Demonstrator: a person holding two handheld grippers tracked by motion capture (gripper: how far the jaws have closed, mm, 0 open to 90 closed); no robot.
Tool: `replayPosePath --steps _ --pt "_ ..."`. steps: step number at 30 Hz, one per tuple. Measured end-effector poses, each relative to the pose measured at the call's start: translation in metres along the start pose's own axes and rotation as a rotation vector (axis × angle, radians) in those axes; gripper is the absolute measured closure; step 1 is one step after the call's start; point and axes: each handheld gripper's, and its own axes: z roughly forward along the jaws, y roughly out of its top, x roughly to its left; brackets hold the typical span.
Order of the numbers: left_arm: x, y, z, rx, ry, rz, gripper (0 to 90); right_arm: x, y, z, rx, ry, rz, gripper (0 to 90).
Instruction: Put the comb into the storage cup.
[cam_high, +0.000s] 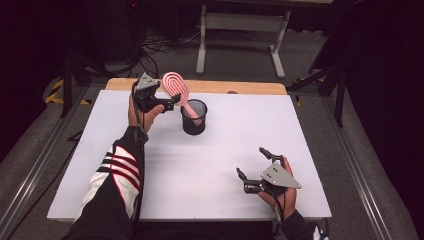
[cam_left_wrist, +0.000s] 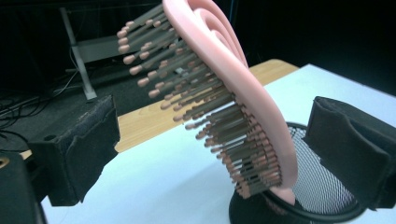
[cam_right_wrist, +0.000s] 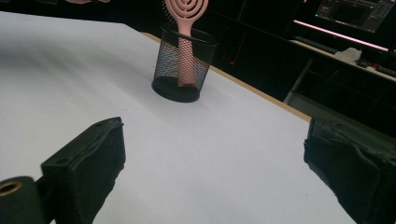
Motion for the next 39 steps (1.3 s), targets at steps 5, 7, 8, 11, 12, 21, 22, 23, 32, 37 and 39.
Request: replayPosePath --steps 5,7,8,11,12,21,22,23,32,37,39 --pt "-0.003 -0.003 -0.006 0.009 -0.011 0.026 4.4 0.001 0.0 0.0 0.004 0.001 -0.007 6.3" --pt "-0.003 -0.003 -0.008 0.011 -0.012 0.032 4.5 0.0 0.0 0.0 0.003 0.0 -0.003 6.3" --pt "-0.004 -0.003 -0.01 0.014 -0.006 0.042 4.5 0.0 0.0 0.0 0.004 -0.002 -0.001 6.3" --pt "-0.006 -0.004 -0.017 0.018 -0.01 0.052 4.5 0.0 0.001 -0.001 0.001 -0.009 -0.003 6.3" --pt "-0.006 -0.005 -0.019 0.02 -0.006 0.058 4.4 0.0 0.001 -0.001 0.003 -0.009 -0.004 6.3" --pt "-0.009 -0.01 -0.031 0.019 -0.006 0.091 4.6 0.0 0.002 -0.001 0.008 -0.012 -0.006 6.3" --pt "-0.009 -0.012 -0.032 0.015 -0.012 0.089 4.6 0.0 0.002 -0.001 0.007 -0.013 -0.006 6.3" --pt "-0.01 -0.013 -0.033 0.014 -0.01 0.091 4.5 0.0 0.002 -0.001 0.008 -0.013 -0.007 6.3" --pt "-0.013 -0.025 -0.04 -0.001 -0.034 0.107 4.6 0.0 0.001 0.0 0.014 -0.01 -0.004 6.2" --pt "-0.017 -0.033 -0.045 -0.011 -0.048 0.113 4.7 0.0 0.001 0.001 0.014 -0.009 -0.004 6.2" --pt "-0.017 -0.034 -0.047 -0.016 -0.05 0.114 4.7 0.0 0.0 0.001 0.018 -0.008 -0.006 6.2"
